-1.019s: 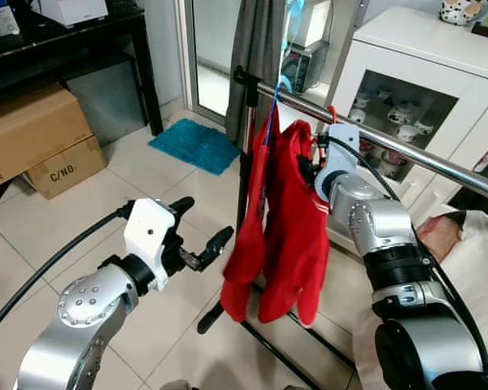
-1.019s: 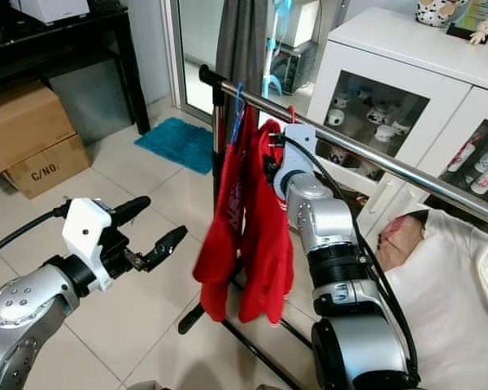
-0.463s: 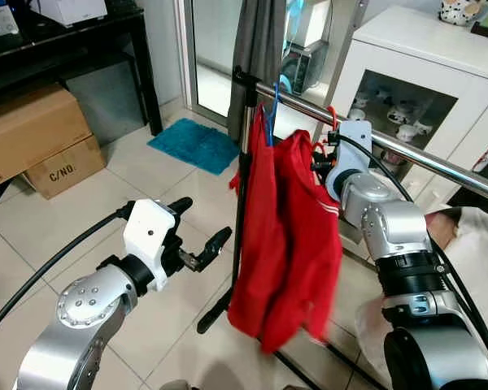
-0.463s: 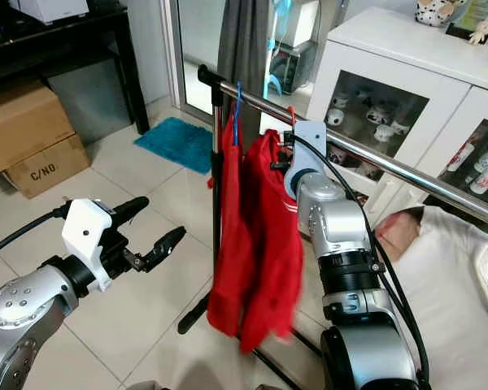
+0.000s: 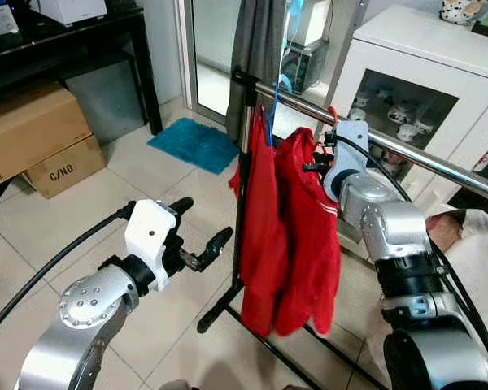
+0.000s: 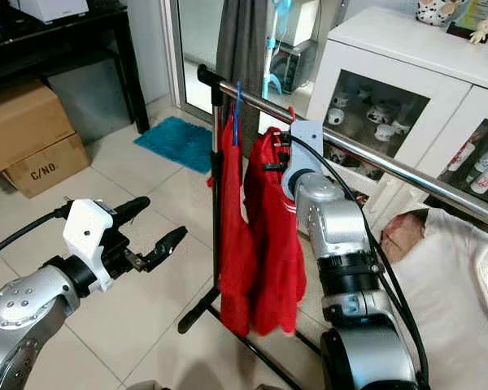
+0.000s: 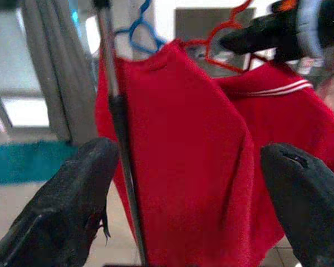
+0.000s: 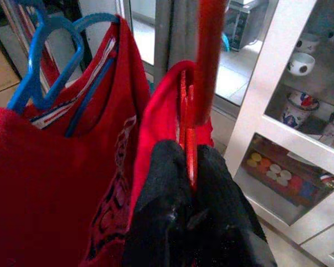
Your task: Hang hanger
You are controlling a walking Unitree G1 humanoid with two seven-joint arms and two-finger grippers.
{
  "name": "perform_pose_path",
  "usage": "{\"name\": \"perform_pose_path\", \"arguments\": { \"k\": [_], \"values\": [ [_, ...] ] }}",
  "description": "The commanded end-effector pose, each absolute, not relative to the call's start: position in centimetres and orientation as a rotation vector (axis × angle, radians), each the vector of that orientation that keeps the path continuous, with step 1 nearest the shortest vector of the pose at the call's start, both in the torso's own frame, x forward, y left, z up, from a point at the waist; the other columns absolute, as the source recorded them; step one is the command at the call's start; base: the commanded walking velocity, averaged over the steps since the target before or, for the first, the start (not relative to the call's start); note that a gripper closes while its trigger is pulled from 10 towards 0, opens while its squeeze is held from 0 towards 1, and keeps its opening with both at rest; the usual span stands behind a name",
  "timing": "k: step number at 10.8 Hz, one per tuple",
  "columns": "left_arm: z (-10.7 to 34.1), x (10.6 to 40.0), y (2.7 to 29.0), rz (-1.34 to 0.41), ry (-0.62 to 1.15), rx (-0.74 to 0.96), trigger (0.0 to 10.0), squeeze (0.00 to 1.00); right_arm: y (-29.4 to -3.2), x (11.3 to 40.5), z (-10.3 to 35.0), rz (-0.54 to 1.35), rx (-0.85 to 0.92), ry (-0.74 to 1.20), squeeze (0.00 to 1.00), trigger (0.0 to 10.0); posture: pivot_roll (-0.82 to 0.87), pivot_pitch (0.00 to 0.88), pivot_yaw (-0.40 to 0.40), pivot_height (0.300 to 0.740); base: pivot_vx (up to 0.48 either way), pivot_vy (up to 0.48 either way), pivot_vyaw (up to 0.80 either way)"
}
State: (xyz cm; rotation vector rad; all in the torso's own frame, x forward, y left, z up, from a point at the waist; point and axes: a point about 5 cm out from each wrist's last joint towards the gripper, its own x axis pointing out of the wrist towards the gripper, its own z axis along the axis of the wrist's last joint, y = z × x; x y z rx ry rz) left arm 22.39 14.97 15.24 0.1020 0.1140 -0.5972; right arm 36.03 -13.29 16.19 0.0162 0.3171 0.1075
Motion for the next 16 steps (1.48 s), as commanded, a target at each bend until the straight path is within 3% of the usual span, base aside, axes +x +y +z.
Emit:
{"name": "perform_pose_path", "arguments": {
  "k": [1, 3, 4, 7, 8, 9, 11, 16],
  "values": [
    [15.0, 22.5, 15.3, -0.564, 0.151, 0.044, 10.0, 0.00, -13.8, 35.8, 17.1, 0.111, 0.043, 0.269, 0.00, 0.0, 0.04, 0.015, -0.053, 0.740, 0.000, 0.000, 0.00],
    [14.6, 22.4, 15.3, -0.537, 0.178, -0.009, 10.0, 0.00, -14.1, 35.0, 17.5, 0.129, 0.059, 0.235, 0.00, 0.0, 0.03, 0.006, -0.046, 0.740, 0.000, 0.000, 0.00],
    [14.6, 22.6, 15.3, -0.495, 0.144, 0.050, 10.0, 0.00, -14.2, 34.4, 17.8, 0.141, 0.074, 0.202, 0.00, 0.0, 0.03, 0.003, -0.042, 0.740, 0.000, 0.000, 0.00],
    [15.9, 24.1, 16.7, -0.280, 0.001, -0.040, 10.0, 0.00, -14.5, 32.8, 19.1, 0.172, 0.105, 0.103, 0.00, 0.0, 0.02, 0.000, -0.040, 0.740, 0.000, 0.000, 0.00],
    [15.3, 24.0, 16.6, -0.251, 0.065, 0.030, 10.0, 0.00, -14.8, 31.5, 19.3, 0.189, 0.117, 0.080, 0.00, 0.0, 0.03, 0.000, -0.044, 0.740, 0.000, 0.000, 0.00],
    [14.8, 23.3, 15.7, -0.387, 0.108, 0.033, 10.0, 0.00, -15.0, 30.0, 19.1, 0.209, 0.129, 0.070, 0.00, 0.0, 0.02, 0.000, -0.048, 0.740, 0.000, 0.000, 0.00],
    [14.4, 23.8, 15.5, -0.393, 0.111, 0.092, 10.0, 0.00, -15.4, 26.8, 16.3, 0.185, 0.141, 0.102, 0.00, 0.0, 0.01, 0.000, -0.031, 0.740, 0.000, 0.000, 0.00],
    [14.0, 24.7, 14.9, -0.448, 0.154, 0.077, 10.0, 0.00, -15.8, 24.6, 13.2, 0.099, 0.176, 0.184, 0.00, 0.0, -0.03, 0.002, 0.000, 0.740, 0.000, 0.000, 0.00]
  ]
}}
